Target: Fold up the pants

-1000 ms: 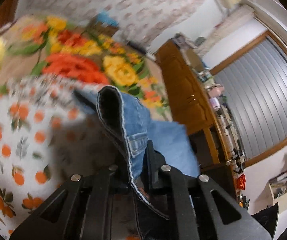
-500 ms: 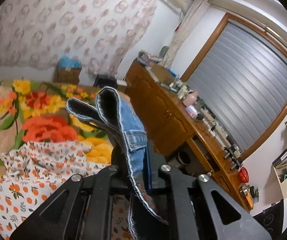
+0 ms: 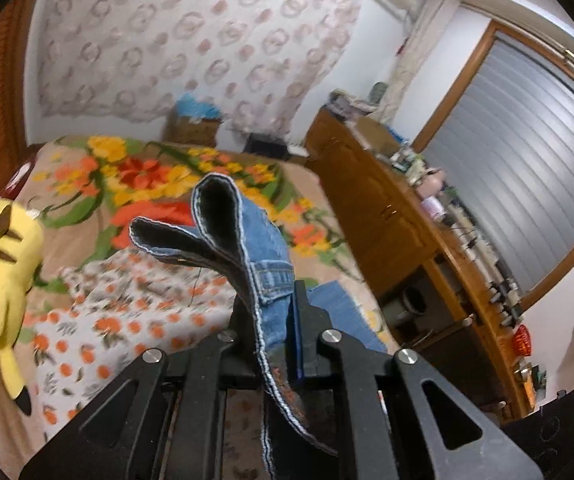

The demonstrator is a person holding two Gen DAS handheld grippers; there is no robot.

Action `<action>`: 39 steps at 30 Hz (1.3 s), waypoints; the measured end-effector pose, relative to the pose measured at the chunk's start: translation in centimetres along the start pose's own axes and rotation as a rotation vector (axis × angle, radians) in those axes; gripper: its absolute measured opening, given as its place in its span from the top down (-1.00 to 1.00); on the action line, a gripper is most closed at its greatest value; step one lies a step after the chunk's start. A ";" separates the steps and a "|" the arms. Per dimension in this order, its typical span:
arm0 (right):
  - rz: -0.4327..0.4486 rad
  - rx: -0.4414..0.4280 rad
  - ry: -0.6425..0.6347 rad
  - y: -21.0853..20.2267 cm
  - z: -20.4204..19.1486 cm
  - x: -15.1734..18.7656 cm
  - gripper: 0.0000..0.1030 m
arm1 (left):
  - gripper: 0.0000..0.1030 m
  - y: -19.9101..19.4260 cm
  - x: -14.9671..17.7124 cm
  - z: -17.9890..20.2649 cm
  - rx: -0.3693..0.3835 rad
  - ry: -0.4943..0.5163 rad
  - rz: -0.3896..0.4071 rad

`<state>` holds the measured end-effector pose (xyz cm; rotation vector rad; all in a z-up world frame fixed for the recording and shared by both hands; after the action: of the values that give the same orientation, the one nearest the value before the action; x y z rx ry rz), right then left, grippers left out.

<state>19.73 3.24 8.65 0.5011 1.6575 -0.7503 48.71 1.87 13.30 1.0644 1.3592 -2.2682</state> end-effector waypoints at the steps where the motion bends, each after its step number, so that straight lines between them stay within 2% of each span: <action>1: -0.016 -0.006 0.003 -0.2 0.5 0.2 0.51 | 0.79 0.3 1.1 -1.4 -0.013 -0.009 -0.016; 10: -0.183 -0.070 0.065 2.9 2.9 1.5 0.51 | 0.79 5.3 9.8 -8.7 -0.108 -0.031 -0.150; 18: -0.333 -0.129 0.147 4.6 3.4 2.7 0.46 | 0.75 6.6 16.5 -12.6 -0.198 -0.008 -0.231; 23: -0.404 -0.148 0.179 5.0 4.3 1.4 0.39 | 0.70 6.6 19.6 -14.3 -0.250 0.024 -0.251; 27: -0.438 -0.153 0.175 3.8 5.5 0.2 0.30 | 0.55 6.2 20.4 -15.0 -0.284 0.053 -0.252; 29: -0.440 -0.154 0.175 2.9 6.3 -0.9 0.12 | 0.36 5.5 20.6 -15.8 -0.327 0.076 -0.253; 31: -0.444 -0.153 0.175 1.9 7.0 -1.8 0.03 | 0.20 4.7 20.6 -16.6 -0.371 0.084 -0.246; 34: -0.442 -0.140 0.179 0.8 9.0 -3.4 -0.02 | 0.01 3.3 19.9 -16.5 -0.395 0.125 -0.194; 37: -0.430 -0.119 0.181 -1.3 11.6 -5.1 -0.05 | 0.00 2.9 19.0 -15.7 -0.404 0.144 -0.172; 39: -0.416 -0.089 0.180 -3.0 13.8 -6.2 -0.08 | 0.00 3.4 18.6 -14.6 -0.371 0.160 -0.157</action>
<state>28.67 -8.18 13.85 0.1618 1.9851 -0.9492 44.47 14.78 -6.38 1.0565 1.8975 -1.9506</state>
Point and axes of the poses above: each gripper's, at about its wrist camera, not at the fingertips, and y roughly the way its jaws point, z to its right, x to its underside, the point moved 8 cm from there along y, roughly the way its jaws point, and after that the axes turned 12 degrees about y, right-handed, at the moved point
